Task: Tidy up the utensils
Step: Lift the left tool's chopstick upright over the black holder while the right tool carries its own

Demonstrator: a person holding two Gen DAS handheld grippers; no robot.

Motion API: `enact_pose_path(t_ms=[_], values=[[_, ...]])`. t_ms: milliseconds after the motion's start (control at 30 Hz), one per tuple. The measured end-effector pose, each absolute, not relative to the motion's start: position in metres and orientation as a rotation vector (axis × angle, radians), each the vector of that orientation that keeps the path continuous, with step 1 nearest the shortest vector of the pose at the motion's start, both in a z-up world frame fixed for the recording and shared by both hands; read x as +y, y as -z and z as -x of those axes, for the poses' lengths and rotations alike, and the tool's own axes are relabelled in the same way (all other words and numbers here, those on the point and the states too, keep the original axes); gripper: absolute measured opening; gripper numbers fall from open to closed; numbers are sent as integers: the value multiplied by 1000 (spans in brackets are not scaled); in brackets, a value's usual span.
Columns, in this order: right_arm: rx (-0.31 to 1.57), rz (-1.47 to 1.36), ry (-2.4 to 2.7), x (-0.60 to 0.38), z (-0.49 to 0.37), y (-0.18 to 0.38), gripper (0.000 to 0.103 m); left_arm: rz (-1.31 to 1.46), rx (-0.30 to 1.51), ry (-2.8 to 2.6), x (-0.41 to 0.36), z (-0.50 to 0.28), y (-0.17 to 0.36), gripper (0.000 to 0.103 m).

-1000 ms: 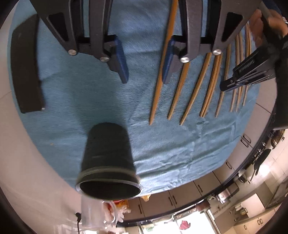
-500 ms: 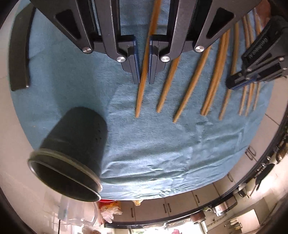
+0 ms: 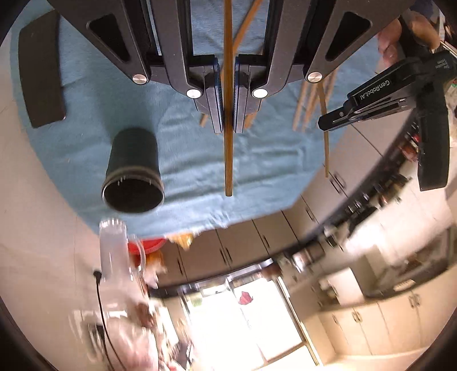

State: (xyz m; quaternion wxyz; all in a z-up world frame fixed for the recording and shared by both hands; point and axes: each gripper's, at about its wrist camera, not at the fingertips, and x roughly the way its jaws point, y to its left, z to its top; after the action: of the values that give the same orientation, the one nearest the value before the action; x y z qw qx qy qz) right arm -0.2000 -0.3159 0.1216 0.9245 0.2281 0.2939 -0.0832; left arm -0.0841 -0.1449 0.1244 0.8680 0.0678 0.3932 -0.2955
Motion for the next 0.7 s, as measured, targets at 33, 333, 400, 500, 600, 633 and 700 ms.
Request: enact_pose_path(t_ms=[33,333,400,500,600,633,700], values=[[581,-456,165,-314,205,-126,7,-138,807,617,-144,89,-129,7],[482,-493,171,-317,234,-144,7,-133,738,619,-132,104,-152,7],[470,-501,173,-319,238,-145,7,-134,732,617,-131,105,-155,7],[450,-519,180,-325,243,-148,7,-132,730,620,-133,105,-157,7],[433,-525,189,-330,246,-151,7,-141,722,621,-136,106,-161,7],[429,-527,192,-331,247,-152,7,-143,721,624,-138,107,-162,7],[417,-535,195,-334,248,-154,7,-142,716,627,-141,107,-165,7]])
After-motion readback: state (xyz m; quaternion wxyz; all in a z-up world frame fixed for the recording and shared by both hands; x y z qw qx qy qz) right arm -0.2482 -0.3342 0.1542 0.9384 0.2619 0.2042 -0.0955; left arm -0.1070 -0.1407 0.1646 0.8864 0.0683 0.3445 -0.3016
